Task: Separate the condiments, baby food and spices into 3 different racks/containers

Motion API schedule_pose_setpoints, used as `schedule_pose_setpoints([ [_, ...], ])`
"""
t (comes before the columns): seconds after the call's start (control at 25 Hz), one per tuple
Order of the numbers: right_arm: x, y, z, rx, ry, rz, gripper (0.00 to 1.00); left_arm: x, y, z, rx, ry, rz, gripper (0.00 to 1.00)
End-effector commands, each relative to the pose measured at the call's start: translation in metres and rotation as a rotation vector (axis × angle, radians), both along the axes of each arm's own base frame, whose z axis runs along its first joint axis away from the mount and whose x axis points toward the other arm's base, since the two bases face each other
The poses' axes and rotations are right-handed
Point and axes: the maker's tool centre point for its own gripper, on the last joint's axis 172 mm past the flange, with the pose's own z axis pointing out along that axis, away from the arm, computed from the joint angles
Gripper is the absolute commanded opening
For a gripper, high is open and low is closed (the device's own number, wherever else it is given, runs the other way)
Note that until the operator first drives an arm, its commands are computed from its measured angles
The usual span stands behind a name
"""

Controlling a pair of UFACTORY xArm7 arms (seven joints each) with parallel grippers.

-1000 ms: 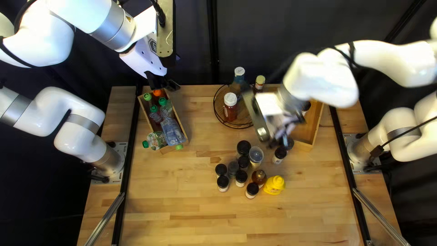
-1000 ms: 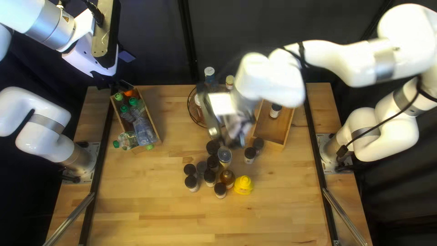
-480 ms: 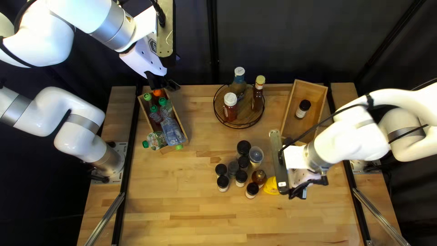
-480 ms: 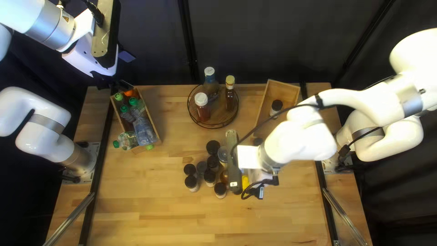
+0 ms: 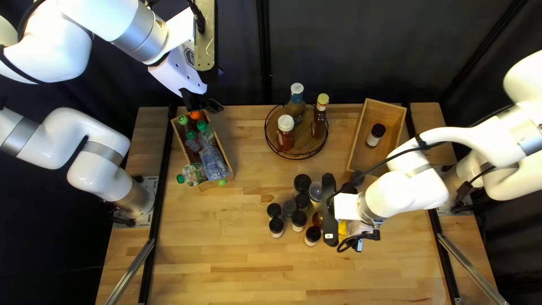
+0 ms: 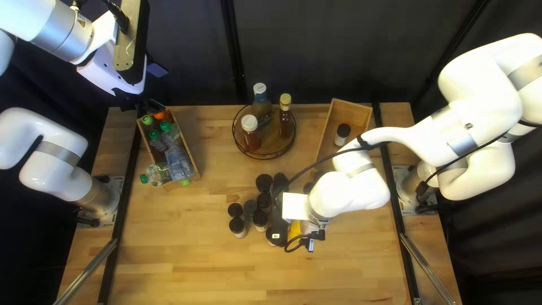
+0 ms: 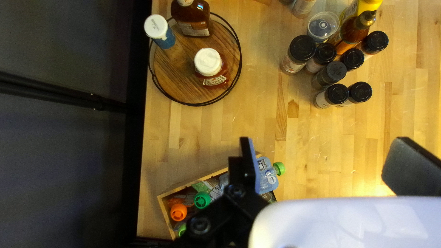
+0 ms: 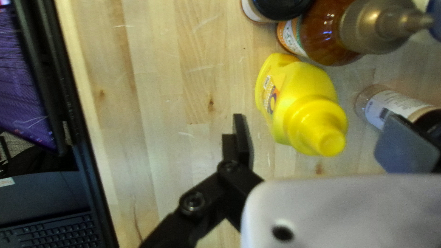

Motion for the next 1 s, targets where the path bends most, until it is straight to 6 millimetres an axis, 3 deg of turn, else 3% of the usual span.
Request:
schedule_pose_setpoints([
  [0.04,-0.002,0.002,-0.002,-0.008,0.017,0.001,0.00,0.000,0.000,0.000,0.000,0.000,0.000,1.00],
  [0.12,-0.005,0.003,0.003,-0.010,0.023,0.002,0.00,0.000,0.000,0.000,0.000,0.000,0.000,1.00],
  [0.32,-0.014,0.007,0.042,-0.013,0.011,0.014,0.00,0.000,0.000,0.000,0.000,0.000,0.000,1.00],
  [0.52,-0.022,-0.006,0.103,-0.031,-0.014,0.021,0.00,0.000,0.000,0.000,0.000,0.000,0.000,1.00],
  [0.64,-0.030,-0.037,0.156,-0.050,-0.033,0.012,0.00,0.000,0.000,0.000,0.000,0.000,0.000,1.00],
  [0.72,-0.034,-0.055,0.172,-0.060,-0.041,0.001,0.00,0.000,0.000,0.000,0.000,0.000,0.000,1.00],
  [0.76,-0.035,-0.074,0.185,-0.066,-0.046,-0.008,0.00,0.000,0.000,0.000,0.000,0.000,0.000,1.00],
  [0.92,-0.030,-0.122,0.205,-0.076,-0.061,-0.032,0.00,0.000,0.000,0.000,0.000,0.000,0.000,1.00],
  [1.0,-0.022,-0.157,0.208,-0.081,-0.072,-0.049,0.00,0.000,0.000,0.000,0.000,0.000,0.000,1.00],
])
